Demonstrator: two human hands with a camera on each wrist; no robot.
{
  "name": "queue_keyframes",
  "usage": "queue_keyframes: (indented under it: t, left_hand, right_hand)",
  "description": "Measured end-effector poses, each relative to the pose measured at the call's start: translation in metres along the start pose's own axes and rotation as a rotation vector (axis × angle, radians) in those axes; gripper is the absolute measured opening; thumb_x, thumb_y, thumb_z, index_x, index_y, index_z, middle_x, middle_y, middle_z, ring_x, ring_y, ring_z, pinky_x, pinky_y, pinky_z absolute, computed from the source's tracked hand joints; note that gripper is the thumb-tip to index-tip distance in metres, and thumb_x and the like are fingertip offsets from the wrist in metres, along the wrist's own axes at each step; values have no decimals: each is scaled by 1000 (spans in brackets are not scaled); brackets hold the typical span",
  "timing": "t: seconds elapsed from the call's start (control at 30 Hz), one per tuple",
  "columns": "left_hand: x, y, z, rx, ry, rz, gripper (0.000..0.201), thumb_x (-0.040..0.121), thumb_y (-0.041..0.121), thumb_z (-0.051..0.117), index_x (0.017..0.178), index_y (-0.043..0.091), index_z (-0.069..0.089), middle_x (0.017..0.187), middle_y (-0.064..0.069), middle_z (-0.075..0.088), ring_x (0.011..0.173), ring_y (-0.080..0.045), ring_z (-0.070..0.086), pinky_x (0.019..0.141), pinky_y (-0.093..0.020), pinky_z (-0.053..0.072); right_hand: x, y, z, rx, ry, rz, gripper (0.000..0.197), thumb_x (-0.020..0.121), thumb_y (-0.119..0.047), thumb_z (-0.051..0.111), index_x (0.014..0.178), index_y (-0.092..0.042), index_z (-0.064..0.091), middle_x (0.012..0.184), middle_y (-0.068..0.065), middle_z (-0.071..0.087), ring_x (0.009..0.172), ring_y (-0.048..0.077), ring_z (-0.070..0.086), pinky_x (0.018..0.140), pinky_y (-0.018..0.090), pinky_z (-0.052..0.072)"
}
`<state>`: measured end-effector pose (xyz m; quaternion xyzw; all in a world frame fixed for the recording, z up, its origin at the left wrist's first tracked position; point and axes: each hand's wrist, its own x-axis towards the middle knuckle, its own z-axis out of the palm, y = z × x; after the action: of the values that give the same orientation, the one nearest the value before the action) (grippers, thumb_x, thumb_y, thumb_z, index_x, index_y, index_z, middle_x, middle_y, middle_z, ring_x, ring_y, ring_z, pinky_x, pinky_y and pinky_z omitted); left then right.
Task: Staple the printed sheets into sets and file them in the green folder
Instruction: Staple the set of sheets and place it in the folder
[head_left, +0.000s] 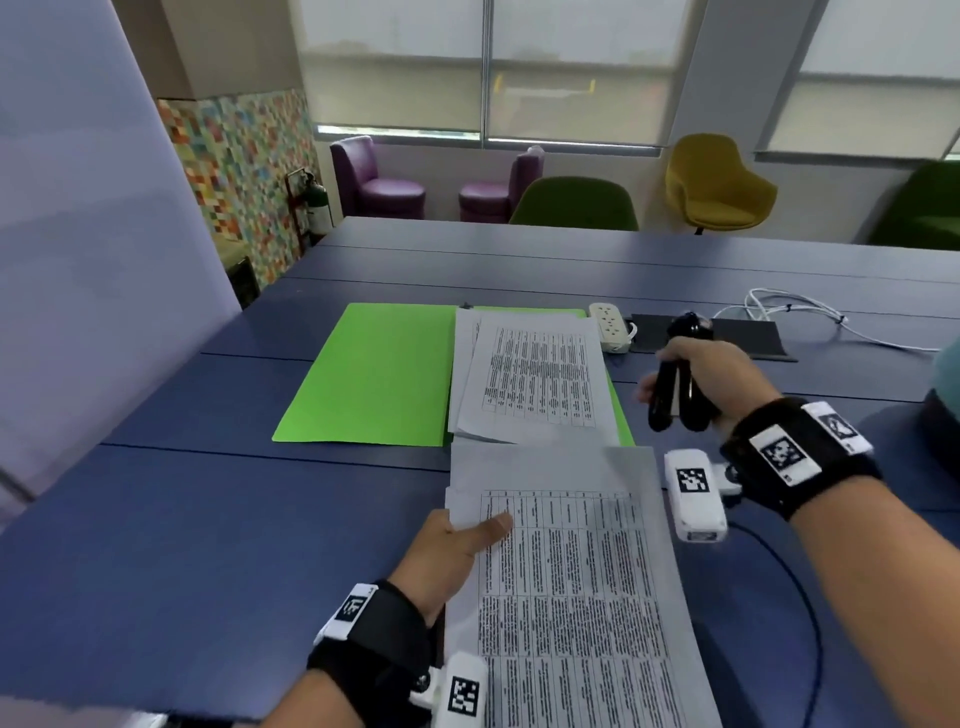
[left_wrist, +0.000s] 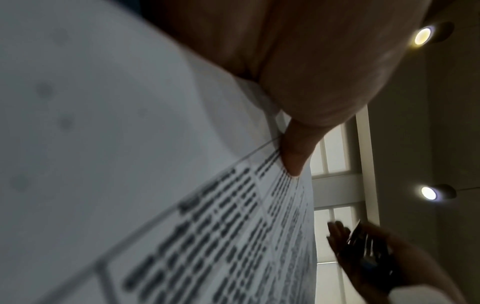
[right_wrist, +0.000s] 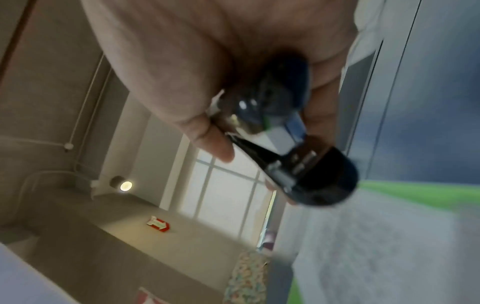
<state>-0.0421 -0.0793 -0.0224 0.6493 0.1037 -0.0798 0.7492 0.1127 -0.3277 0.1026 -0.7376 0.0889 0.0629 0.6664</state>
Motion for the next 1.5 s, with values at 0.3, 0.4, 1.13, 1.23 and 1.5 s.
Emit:
queue_keyframes:
  t: [0.3, 0.4, 1.13, 1.23, 1.5]
  left_hand:
    - [-10, 3, 11, 231, -80, 146, 36, 91, 36, 62, 64, 13, 69, 49, 19, 35, 43, 0, 37, 56, -14, 37]
    - [-7, -1, 8, 250, -35, 135, 46, 91, 37, 64, 52, 19, 47, 49, 9, 21, 40, -8, 17, 45, -19, 22]
    - [9, -12, 5, 121, 105, -57, 44, 92, 59, 47, 97, 15, 51, 89, 5, 53, 79, -4, 50, 74, -25, 40]
    - [13, -17, 4, 118, 64, -8, 47, 89, 62, 52, 78, 17, 45, 61, 3, 38, 53, -7, 36, 56, -26, 30]
    - [11, -20, 3, 117, -34, 107, 55, 98, 44, 48, 98, -8, 65, 98, -17, 72, 79, -19, 61, 74, -30, 45]
  right_hand:
    - [-5, -15, 132, -432, -412, 181, 33, 92, -24, 64, 108, 1, 49, 101, 29, 72, 76, 39, 69, 92, 60, 53]
    - [-13, -7, 150, -558, -519, 217, 29, 93, -27, 61, 97, -3, 45, 100, 28, 72, 72, 37, 67, 82, 48, 59]
    - [-36, 26, 138, -450, -336, -110, 19, 88, -24, 68, 77, -10, 60, 68, 6, 57, 58, 20, 53, 57, 26, 41]
    - [-42, 32, 151, -456, -365, -167, 25, 87, -23, 68, 68, -16, 54, 63, 1, 53, 56, 18, 47, 58, 27, 37]
    - [-47, 37, 171, -307, -377, -181, 28, 87, -15, 64, 64, -16, 49, 51, -3, 50, 40, 14, 50, 50, 25, 41]
